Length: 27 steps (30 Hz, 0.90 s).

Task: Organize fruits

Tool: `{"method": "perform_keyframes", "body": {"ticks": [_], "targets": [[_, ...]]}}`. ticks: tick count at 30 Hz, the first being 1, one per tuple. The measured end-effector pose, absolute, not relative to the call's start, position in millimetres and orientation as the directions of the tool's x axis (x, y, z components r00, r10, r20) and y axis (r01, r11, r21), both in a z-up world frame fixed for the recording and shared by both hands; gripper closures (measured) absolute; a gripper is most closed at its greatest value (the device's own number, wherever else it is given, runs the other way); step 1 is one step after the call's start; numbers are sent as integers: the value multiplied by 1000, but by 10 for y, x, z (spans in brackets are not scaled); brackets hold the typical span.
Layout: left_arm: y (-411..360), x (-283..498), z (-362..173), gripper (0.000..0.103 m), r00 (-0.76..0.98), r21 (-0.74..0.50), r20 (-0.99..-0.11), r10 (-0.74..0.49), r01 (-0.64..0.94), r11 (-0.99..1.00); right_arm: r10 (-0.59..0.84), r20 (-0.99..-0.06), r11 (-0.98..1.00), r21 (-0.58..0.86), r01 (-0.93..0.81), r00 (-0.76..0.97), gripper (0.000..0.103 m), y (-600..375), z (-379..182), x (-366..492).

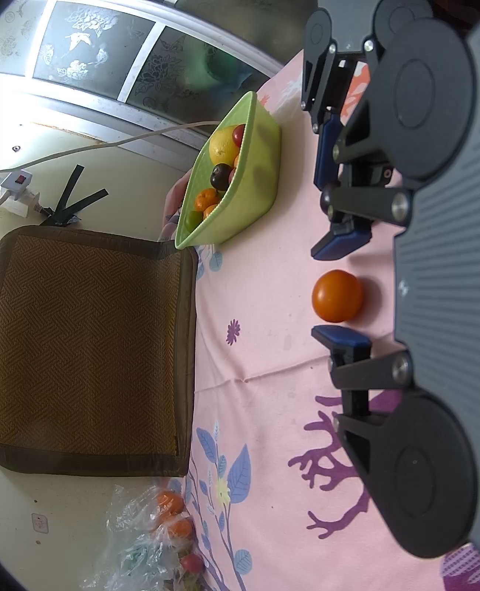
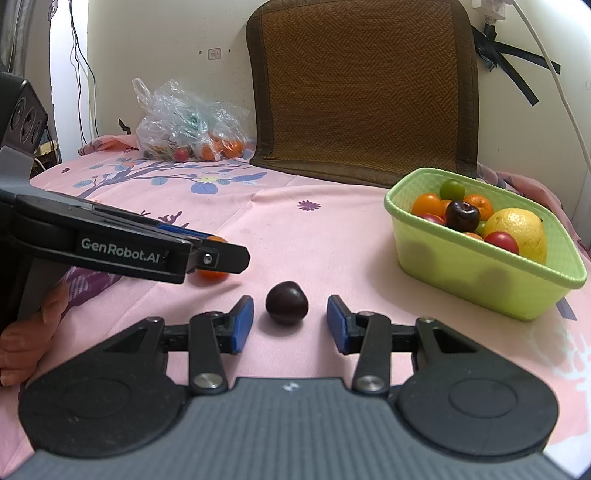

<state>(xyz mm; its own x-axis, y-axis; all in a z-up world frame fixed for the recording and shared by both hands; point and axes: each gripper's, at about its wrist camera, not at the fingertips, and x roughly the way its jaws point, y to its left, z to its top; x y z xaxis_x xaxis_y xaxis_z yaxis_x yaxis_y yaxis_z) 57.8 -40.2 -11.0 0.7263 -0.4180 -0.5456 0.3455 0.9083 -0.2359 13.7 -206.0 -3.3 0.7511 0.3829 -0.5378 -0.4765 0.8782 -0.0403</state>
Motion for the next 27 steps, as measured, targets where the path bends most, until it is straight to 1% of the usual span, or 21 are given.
{"method": "perform_keyframes", "body": {"ticks": [27], "targets": [[-410,574,-98,63,729,-224,-551,-406,339,914,381,-535,878,-49,-477,754,57,-2057,-40,136]]}}
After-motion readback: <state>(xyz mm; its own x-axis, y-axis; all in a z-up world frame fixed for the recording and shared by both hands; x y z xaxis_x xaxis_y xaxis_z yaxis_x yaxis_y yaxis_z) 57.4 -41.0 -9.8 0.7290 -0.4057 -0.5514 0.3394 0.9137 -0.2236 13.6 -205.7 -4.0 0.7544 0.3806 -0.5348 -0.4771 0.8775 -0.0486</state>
